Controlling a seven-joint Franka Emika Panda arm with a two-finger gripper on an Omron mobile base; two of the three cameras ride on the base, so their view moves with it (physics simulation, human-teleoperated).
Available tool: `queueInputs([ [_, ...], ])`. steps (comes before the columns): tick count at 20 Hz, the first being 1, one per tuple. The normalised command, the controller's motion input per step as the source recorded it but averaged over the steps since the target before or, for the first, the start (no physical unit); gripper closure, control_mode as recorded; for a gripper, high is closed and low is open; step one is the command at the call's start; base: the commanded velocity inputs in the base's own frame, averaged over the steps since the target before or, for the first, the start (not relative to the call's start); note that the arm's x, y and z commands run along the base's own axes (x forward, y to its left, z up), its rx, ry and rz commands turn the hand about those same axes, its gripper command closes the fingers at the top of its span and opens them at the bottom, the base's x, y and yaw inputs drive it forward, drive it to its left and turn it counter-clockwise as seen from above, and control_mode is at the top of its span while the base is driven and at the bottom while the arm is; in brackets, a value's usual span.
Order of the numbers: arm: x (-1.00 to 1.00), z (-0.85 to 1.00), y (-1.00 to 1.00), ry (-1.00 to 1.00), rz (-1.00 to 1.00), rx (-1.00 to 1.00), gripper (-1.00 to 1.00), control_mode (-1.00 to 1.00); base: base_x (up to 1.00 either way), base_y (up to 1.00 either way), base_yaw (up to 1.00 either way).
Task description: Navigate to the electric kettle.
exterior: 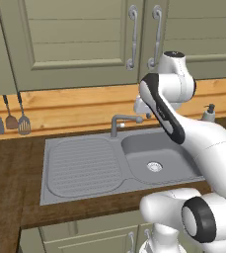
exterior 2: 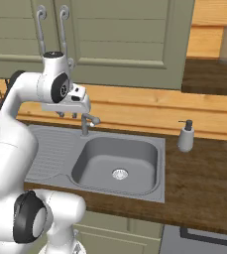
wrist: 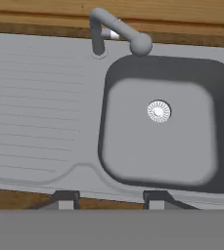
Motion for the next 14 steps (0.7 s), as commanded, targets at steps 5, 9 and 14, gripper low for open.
queueInputs([
  [5,-0.53,0.0,0.0,0.0,0.0,0.0,-1.0,-1.0,0.0,0.0,0.0],
  [9,-1.0,0.0,0.05,-0.15,0.0,0.0,-1.0,-1.0,0.0,0.0,0.0],
  [14,-0.81,0.0,0.0,-0.11,0.0,0.0,-1.0,-1.0,0.0,0.0,0.0],
])
